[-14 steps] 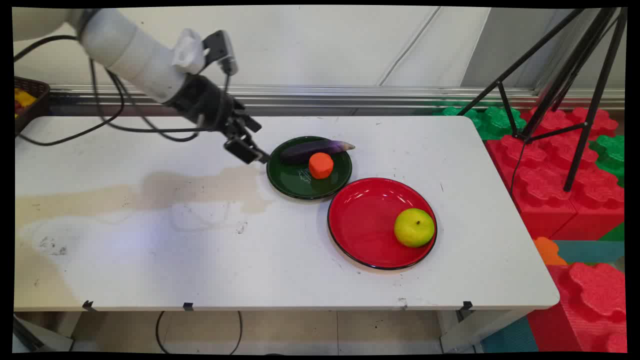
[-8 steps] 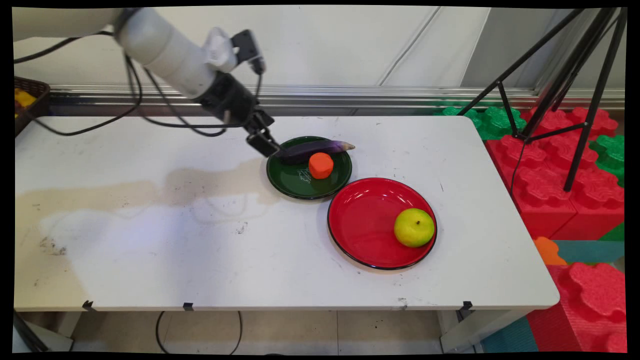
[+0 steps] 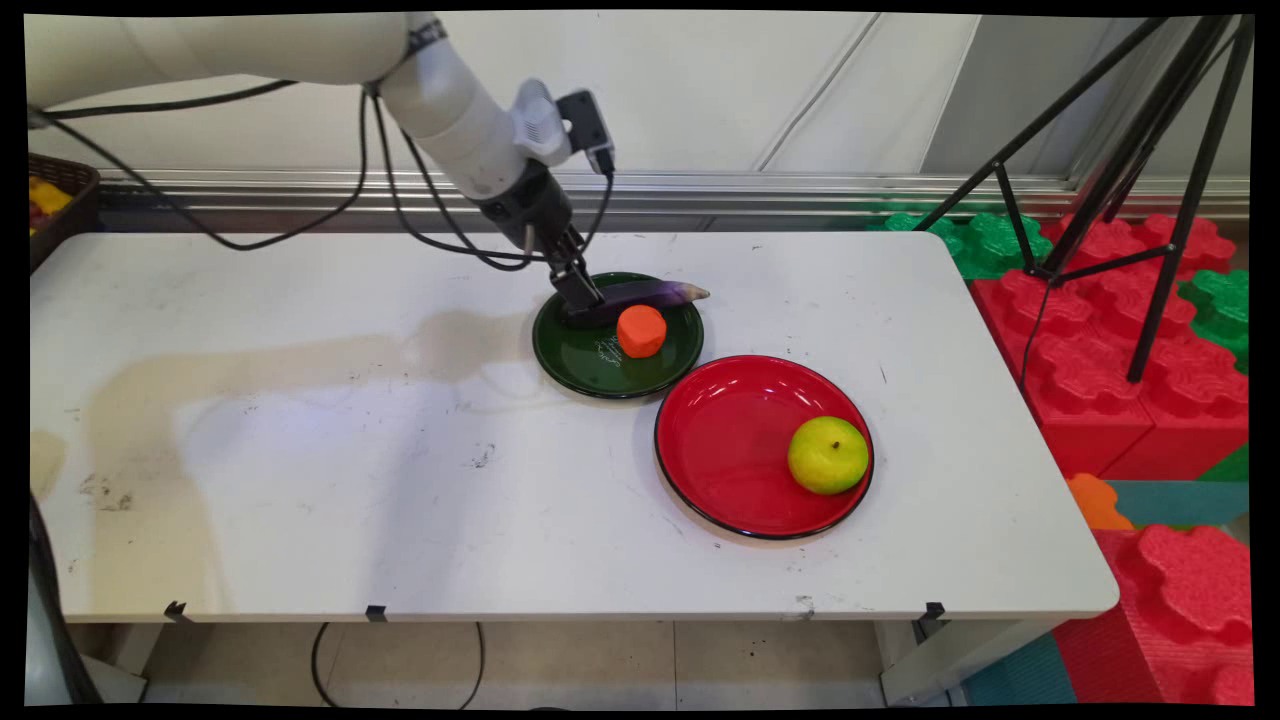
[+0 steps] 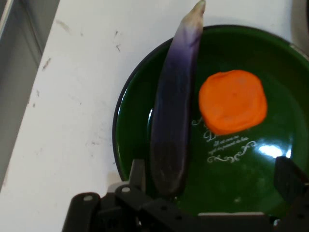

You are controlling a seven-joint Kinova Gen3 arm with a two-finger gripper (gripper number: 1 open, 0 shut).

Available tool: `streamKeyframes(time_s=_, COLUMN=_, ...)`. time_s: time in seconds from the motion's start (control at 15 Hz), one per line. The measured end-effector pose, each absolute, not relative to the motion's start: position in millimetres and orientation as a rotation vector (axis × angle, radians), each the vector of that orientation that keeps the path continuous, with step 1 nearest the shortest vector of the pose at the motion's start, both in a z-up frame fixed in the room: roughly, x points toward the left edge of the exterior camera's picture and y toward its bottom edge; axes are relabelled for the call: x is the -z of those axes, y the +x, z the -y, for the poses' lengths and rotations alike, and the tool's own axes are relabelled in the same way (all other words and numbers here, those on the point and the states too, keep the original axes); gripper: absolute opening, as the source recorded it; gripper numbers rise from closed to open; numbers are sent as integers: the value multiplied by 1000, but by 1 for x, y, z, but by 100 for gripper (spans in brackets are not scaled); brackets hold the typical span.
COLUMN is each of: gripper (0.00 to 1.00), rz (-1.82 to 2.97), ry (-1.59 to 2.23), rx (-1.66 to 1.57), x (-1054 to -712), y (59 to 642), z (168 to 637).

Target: Pick up the eggplant from the green plate

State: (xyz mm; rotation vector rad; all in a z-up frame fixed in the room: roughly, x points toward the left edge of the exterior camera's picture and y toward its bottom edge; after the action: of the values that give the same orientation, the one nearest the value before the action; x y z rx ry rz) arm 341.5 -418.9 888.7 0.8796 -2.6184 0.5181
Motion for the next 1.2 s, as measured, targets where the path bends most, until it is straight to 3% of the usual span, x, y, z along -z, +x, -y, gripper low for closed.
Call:
streamKeyframes(time_s=1.0, gripper=100, rz=2780, ry=865, rx=-415, x=-818, y=328, z=495)
streamKeyframes(time_s=1.07, gripper=0, rz=2783, ry=866, rx=-410, x=-816, y=328, z=497)
streamKeyframes(time_s=1.2, gripper=0, rz=2788, ry=865, rx=-402, x=-812, y=328, z=501)
